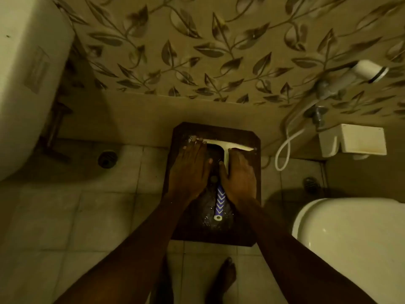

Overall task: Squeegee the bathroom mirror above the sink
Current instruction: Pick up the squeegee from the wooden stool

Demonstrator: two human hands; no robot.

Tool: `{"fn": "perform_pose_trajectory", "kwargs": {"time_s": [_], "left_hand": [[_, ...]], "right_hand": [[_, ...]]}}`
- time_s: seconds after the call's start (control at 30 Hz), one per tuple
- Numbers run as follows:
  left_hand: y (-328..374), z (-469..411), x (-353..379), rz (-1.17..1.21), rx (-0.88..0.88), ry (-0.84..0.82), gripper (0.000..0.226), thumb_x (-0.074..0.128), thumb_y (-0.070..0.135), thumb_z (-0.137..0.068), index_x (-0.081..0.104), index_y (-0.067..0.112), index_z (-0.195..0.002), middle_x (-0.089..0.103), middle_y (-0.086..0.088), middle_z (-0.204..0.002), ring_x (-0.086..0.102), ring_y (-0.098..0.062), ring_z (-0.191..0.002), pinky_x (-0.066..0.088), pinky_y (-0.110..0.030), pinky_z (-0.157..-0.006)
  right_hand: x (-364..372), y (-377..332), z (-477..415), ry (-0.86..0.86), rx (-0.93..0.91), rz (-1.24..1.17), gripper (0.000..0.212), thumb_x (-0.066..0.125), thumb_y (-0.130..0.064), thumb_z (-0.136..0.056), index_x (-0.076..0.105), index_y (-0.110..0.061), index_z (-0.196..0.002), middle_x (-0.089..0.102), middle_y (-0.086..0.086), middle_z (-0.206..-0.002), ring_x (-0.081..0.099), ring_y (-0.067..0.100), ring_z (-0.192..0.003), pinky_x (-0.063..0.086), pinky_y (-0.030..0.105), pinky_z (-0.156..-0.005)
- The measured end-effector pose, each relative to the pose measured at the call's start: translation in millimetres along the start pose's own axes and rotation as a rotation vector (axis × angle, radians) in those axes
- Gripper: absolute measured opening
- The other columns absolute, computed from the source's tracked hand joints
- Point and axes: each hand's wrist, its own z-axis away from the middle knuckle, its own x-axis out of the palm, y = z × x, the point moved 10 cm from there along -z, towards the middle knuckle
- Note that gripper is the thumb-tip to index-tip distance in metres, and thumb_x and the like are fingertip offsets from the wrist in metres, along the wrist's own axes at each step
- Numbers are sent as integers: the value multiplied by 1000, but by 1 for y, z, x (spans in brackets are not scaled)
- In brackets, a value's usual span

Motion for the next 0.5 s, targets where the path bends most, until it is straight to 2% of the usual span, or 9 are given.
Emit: {"fn": "perform_pose_trajectory", "kwargs": {"time_s": [0.1, 0.2, 0.33, 0.5], "left_hand": [[-8, -2, 2, 5, -34, -17, 56, 26, 39, -100, 46, 5, -140, 47, -15, -147, 40, -27, -141, 23, -36, -115], [-10, -1, -1, 28, -36, -29, 52, 29, 38, -100, 52, 7, -135, 56, -12, -139, 50, -27, -133, 31, -38, -114], [-15, 1, -28, 81, -49, 22, 49, 32, 36, -99, 54, 6, -131, 59, -13, -133, 54, -29, -127, 38, -41, -109], [-12, 2, -96, 101, -2, 111, 44, 38, 31, -99, 55, 6, -131, 60, -12, -134, 53, -28, -130, 38, -42, -111]], "right_hand": [[14, 21, -3, -45, 228, -117, 45, 48, -46, -94, 46, -14, -125, 66, 10, -108, 65, 31, -95, 53, 39, -78], [29, 30, 1, -114, 416, -256, 42, 49, -44, -95, 50, -8, -117, 68, 15, -100, 66, 33, -92, 53, 42, -80], [13, 17, -1, -56, 476, -356, 34, 47, -39, -98, 58, -7, -105, 66, 11, -91, 64, 31, -88, 46, 33, -73], [-46, -26, 5, 111, 478, -487, 30, 48, -42, -97, 56, -13, -101, 65, 5, -81, 64, 25, -76, 53, 38, -70]]}}
